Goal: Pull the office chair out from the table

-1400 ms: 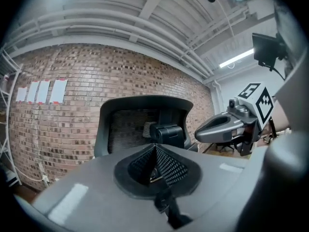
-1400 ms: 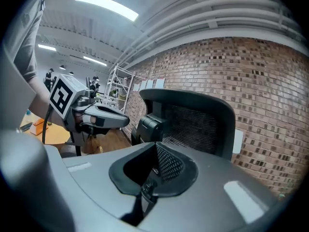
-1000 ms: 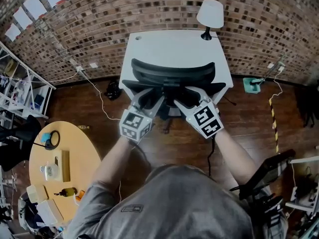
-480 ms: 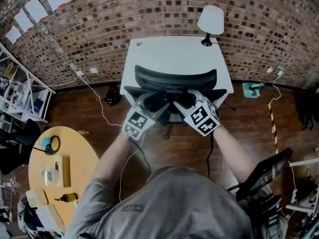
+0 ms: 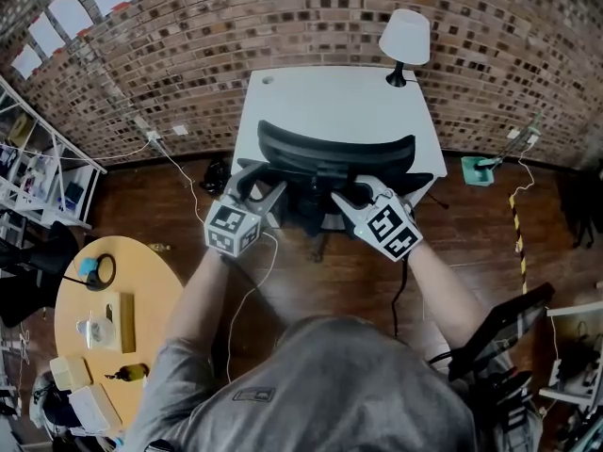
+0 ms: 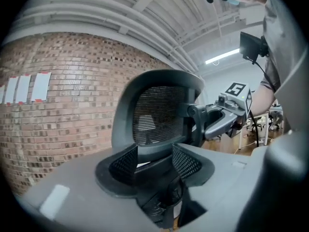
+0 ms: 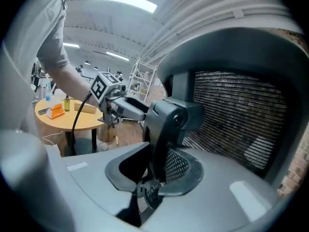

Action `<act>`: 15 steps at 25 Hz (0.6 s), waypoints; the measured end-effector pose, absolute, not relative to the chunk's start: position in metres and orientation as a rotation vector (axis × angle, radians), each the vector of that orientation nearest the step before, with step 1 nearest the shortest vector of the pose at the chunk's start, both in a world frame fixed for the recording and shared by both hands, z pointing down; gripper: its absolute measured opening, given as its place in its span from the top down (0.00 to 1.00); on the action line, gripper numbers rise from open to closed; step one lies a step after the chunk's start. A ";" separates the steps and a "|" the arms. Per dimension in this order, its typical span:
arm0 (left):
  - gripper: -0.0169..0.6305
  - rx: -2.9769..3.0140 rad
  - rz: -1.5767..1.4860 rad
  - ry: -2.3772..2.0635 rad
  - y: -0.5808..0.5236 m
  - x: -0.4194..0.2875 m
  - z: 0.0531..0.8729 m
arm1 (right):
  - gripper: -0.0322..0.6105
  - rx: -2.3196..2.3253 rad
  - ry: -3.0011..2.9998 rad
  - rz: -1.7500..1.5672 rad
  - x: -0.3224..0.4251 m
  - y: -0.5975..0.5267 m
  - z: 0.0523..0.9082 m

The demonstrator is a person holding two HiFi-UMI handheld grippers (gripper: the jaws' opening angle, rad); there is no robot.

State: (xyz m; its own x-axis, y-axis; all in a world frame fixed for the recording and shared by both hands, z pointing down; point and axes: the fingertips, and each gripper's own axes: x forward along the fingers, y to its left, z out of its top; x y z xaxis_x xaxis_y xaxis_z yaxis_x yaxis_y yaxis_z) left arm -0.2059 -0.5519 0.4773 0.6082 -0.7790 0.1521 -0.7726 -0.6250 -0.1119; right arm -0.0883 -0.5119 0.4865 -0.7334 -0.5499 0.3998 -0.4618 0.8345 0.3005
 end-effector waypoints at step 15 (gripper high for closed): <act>0.46 -2.758 -0.388 1.091 -0.617 -0.197 0.434 | 0.80 0.794 -2.486 -0.240 -0.076 -0.511 0.488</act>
